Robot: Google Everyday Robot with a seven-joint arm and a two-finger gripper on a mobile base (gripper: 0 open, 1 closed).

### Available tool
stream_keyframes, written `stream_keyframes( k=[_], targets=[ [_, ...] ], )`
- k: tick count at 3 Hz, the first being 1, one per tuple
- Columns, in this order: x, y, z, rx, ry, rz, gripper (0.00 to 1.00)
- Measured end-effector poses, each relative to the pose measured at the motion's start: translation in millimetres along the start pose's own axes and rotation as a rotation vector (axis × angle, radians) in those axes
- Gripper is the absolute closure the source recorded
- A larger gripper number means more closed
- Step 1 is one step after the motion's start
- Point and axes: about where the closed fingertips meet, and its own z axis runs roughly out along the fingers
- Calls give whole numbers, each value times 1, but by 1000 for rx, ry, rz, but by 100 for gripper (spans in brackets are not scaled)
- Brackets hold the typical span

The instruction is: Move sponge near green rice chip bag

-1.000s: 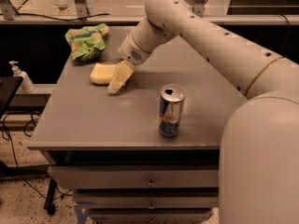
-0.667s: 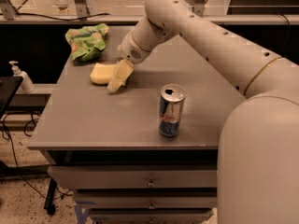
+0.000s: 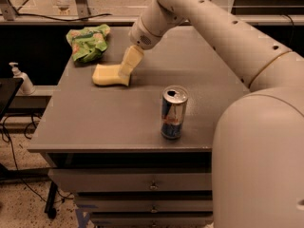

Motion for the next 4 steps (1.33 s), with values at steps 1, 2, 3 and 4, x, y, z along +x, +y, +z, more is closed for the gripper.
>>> stream_keyframes(
  k=[1,2,3,4],
  targets=[
    [-1,-5,-37,42,58,9,0],
    [5,2,-82,93,99,23,0],
    [21,15,-129,135,132,22,0],
    [41,24,-179,183,110,15,0]
  ],
)
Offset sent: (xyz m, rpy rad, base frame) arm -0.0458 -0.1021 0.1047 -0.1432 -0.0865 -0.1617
